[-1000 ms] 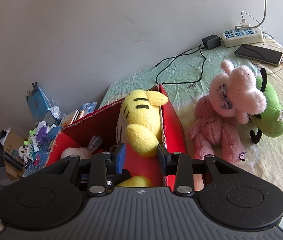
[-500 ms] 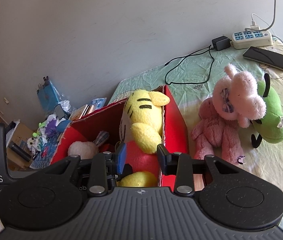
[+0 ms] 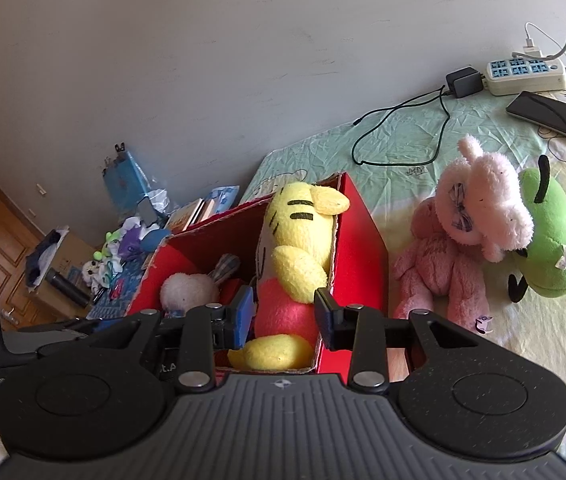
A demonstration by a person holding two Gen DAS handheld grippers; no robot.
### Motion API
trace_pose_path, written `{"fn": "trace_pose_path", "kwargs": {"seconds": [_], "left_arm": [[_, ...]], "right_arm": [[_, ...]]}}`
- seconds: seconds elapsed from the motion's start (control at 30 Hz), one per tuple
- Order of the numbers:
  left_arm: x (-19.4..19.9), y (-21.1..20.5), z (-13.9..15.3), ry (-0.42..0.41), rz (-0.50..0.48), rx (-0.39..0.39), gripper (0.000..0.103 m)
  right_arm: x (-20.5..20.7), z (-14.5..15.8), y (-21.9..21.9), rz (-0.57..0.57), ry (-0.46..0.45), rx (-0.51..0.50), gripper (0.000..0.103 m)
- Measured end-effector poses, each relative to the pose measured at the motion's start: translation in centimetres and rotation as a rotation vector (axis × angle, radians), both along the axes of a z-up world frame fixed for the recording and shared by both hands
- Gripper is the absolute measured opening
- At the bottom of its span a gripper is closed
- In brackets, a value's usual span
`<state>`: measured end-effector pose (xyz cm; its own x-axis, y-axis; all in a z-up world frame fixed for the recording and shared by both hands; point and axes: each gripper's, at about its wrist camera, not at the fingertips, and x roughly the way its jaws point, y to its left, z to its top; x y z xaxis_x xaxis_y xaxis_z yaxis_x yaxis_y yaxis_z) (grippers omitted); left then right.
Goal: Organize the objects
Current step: 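Lower the yellow tiger into the red box beside the bunny, then open the right gripper and withdraw it toward the pink bear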
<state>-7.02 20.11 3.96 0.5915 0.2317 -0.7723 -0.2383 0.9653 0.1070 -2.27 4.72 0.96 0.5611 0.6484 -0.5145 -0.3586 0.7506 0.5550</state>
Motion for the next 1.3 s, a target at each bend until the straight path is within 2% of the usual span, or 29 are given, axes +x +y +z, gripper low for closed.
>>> {"fn": "trace_pose_path", "kwargs": {"seconds": [0.4,0.67,0.93,1.3], "left_arm": [[-1.9,-2.1,0.7,0.036,0.097,0.030,0.096],[-2.6,-3.7,-0.1,0.089,0.140,0.022,0.096],[-2.6,-6.8,-1.4,0.131,0.125,0.029,0.096],[-1.9,-11.6,-3.1,0.177,0.053,0.029,0.096]], "right_arm": [[-0.4,-0.4,-1.9,0.075,0.015,0.016,0.037],[-0.5,-0.6,-3.5,0.112,0.024,0.022,0.037],[-0.6,-1.5,-5.7,0.121,0.051,0.029,0.037],[-1.0,-3.0,-9.1,0.094,0.102,0.036,0.037]]}}
